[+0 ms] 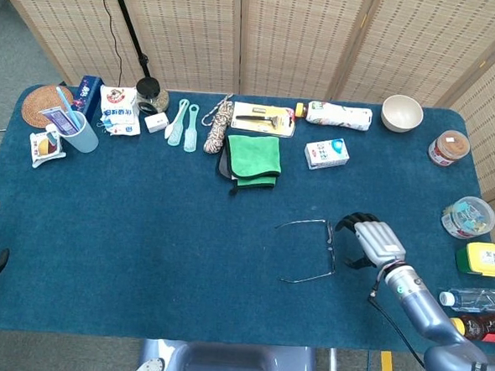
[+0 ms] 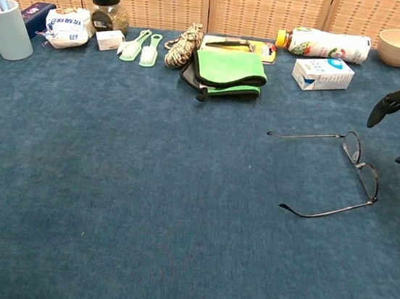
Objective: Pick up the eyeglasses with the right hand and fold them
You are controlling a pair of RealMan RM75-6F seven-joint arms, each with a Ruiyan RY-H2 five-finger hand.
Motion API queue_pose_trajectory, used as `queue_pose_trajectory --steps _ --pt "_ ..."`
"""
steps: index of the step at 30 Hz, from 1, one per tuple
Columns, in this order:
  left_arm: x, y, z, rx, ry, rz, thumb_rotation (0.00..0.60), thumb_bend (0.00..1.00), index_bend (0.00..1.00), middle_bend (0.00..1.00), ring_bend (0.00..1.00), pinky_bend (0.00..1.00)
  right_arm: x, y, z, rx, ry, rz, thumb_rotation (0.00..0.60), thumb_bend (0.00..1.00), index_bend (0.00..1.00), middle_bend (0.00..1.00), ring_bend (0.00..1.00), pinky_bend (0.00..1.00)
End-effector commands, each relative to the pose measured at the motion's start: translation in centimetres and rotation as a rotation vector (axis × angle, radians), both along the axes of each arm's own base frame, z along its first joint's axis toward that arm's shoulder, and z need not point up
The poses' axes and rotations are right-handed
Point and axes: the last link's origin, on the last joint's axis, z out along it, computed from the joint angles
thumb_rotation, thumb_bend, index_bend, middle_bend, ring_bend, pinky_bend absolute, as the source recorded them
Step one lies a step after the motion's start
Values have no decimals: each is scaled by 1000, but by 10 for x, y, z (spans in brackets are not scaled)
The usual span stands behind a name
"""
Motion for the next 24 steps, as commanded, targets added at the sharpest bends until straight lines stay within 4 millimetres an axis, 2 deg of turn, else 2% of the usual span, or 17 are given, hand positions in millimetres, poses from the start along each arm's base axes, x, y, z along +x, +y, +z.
queue_pose_trajectory --steps 1,15,24 --pt "-1 0 0 0 0 3 494 377 114 24 94 0 1 -7 -11 37 28 -9 600 291 291 244 130 103" --pt "-6 -1 1 4 -1 13 492 377 114 24 94 0 6 -25 -20 98 99 -36 600 291 292 253 117 69" --pt "-9 -3 4 13 0 22 494 376 114 24 94 0 20 -32 -25 141 129 4 600 292 292 253 106 45"
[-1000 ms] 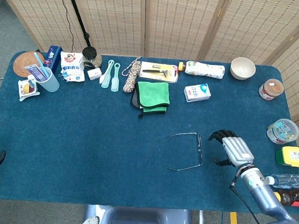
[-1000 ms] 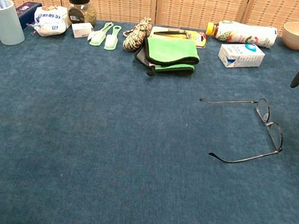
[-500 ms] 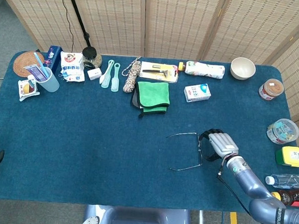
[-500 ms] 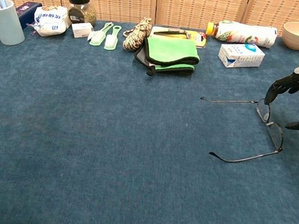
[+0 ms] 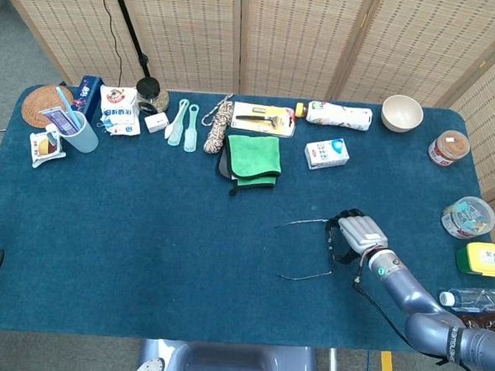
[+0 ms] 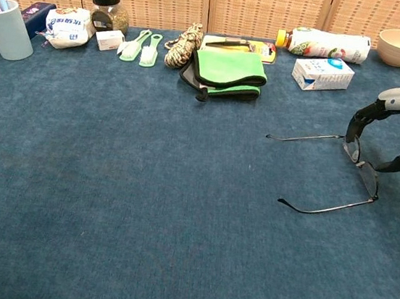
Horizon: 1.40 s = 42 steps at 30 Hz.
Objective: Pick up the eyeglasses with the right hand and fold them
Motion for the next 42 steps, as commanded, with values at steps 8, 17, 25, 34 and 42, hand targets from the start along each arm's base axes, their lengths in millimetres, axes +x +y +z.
queue_pose_trajectory --steps 8,17,25,34,42 --pt "-5 -4 4 9 4 17 494 377 114 24 94 0 17 -3 -11 55 8 47 600 292 292 253 103 36" --pt "-8 -8 9 25 7 28 493 376 114 24 94 0 34 -5 -16 81 -4 108 600 292 284 243 87 1" --pt "-9 -8 9 24 2 30 495 376 114 24 94 0 39 7 3 -24 -37 162 600 293 208 137 29 0" --pt "-7 -7 9 27 -4 15 492 377 114 24 94 0 42 38 -4 -6 -55 161 600 286 97 42 0 0" --pt "-10 -10 13 35 -6 19 497 377 114 24 94 0 46 39 -21 -21 -71 131 600 278 11 0 0 0"
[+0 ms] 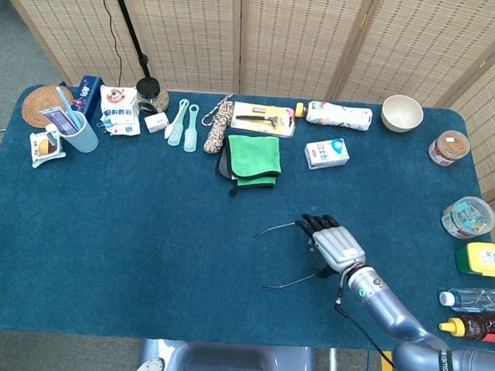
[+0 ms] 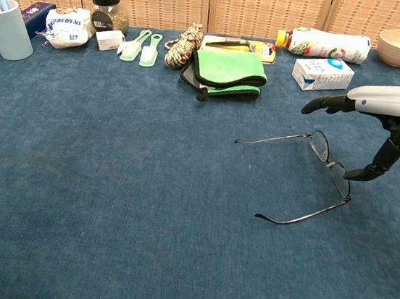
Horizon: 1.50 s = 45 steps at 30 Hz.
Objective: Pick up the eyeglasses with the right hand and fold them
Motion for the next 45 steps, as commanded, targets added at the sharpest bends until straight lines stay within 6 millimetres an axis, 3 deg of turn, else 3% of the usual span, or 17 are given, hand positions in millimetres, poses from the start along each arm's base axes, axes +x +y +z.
queue_pose_trajectory --steps 1,9,19,39,45 --pt "-1 -1 1 2 0 2 496 377 114 24 94 0 1 -2 -6 -16 -3 -11 600 278 4 0 0 0" --pt "-5 -3 4 6 1 9 494 377 114 24 94 0 -1 -7 -23 -49 13 -32 600 276 0 0 0 0" --pt "-6 -4 5 7 3 10 495 376 114 24 94 0 -14 -13 -31 -87 75 -38 600 278 0 0 0 0" --pt "-5 -5 4 10 1 10 492 376 114 24 94 0 -37 -38 -18 -203 239 7 600 276 0 0 0 0" --pt "-7 -4 2 5 -4 11 495 377 114 24 94 0 -28 -28 -7 -159 171 -10 600 276 6 0 0 0"
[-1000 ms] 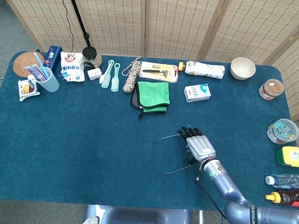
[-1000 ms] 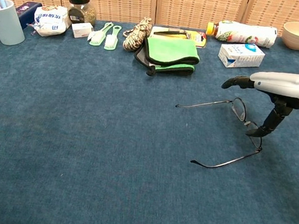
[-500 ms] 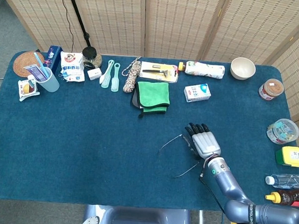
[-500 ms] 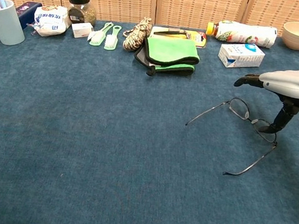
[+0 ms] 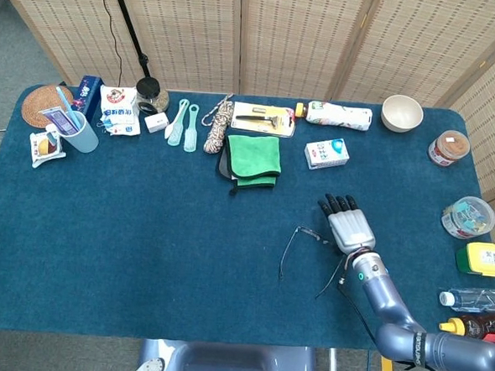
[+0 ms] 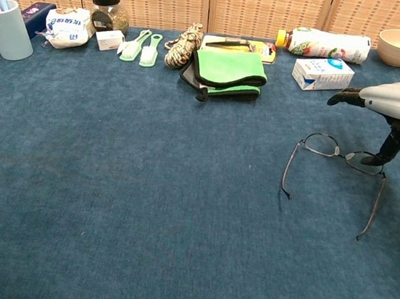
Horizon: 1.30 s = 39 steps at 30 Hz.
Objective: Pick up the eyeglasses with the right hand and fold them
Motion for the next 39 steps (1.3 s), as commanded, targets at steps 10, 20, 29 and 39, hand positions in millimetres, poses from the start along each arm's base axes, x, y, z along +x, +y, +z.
queue_pose_trajectory --steps 10,20,29,39 --pt "-1 1 -1 -1 -8 -5 494 376 114 24 94 0 10 17 22 90 -93 -21 600 275 153 0 0 0" --pt "-2 0 0 1 -7 -5 495 377 114 24 94 0 -3 25 20 101 -55 -13 600 274 186 0 0 0" --pt "1 1 -1 -5 -5 -13 497 376 114 24 94 0 -18 30 16 83 -45 -48 600 274 183 0 0 0" --pt "3 3 -3 -10 -3 -18 496 377 114 24 94 0 -26 34 9 86 -33 -71 600 274 189 0 0 0"
